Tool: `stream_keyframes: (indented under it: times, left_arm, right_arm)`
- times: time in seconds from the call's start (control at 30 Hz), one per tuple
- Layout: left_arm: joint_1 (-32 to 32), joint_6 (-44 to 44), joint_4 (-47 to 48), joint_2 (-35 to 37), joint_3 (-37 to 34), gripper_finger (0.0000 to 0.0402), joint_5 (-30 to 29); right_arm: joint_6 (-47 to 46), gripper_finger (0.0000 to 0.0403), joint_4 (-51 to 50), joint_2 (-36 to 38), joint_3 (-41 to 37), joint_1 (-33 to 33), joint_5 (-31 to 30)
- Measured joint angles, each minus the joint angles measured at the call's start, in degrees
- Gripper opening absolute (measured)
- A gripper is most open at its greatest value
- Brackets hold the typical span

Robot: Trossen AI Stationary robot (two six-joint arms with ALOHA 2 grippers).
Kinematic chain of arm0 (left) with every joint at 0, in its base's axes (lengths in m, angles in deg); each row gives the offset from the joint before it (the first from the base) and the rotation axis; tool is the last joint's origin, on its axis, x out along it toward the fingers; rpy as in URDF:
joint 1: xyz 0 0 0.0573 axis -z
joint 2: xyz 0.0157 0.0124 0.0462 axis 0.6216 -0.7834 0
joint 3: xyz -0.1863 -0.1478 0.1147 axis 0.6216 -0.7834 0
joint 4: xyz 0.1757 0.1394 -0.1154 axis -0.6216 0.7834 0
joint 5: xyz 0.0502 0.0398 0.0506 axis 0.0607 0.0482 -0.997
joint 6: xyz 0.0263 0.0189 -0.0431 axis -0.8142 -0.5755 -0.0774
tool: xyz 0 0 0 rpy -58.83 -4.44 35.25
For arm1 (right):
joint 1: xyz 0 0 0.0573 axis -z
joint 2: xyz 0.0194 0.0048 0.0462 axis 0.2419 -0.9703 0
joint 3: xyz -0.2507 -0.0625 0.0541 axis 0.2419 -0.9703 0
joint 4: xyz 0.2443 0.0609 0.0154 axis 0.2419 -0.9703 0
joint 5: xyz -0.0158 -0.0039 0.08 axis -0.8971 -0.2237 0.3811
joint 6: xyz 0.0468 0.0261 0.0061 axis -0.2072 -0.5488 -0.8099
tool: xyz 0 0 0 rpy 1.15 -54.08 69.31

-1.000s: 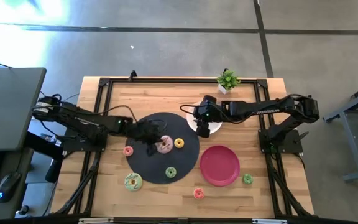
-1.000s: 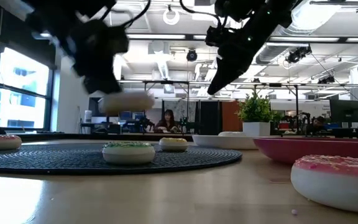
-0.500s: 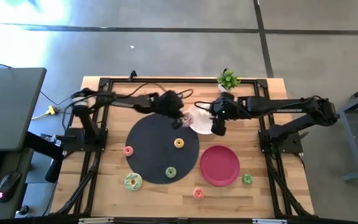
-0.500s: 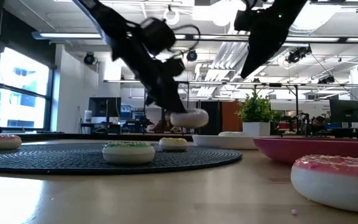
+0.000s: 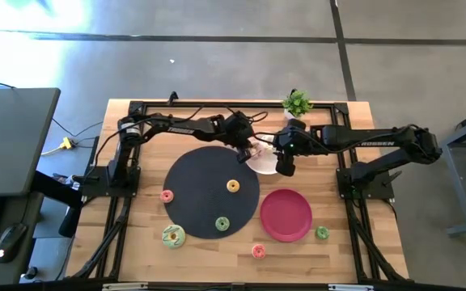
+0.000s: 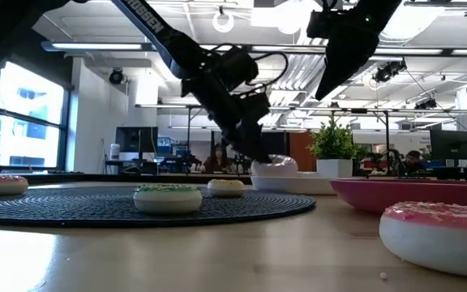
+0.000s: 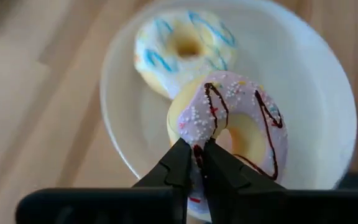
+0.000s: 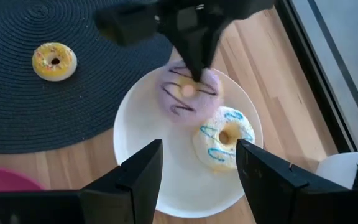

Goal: Pick & Place donuts
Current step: Put the big purple donut into the white plate

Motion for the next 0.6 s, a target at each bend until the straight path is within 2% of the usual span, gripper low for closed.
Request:
stream_keyframes:
  times: [0.1, 0.43, 0.6]
  left_arm:
    - [0.02, -0.15, 0.36, -0.98, -0.04, 0.0047, 0.35]
    - [0.46, -3.77, -0.85, -0.86, -0.04, 0.0155, 2.71]
    - [0.4, -5.76, 4.99, -0.54, 2.48, 0.018, -1.45]
  right_arm:
    - [0.04, 0.0193, 0.01, -0.02, 0.0, 0.0, -0.01]
    - [-0.01, 0.0193, 0.02, -0.02, 0.0, 0.0, 0.0]
    - [-0.09, 0.0193, 0.03, -0.04, 0.0, 0.0, 0.37]
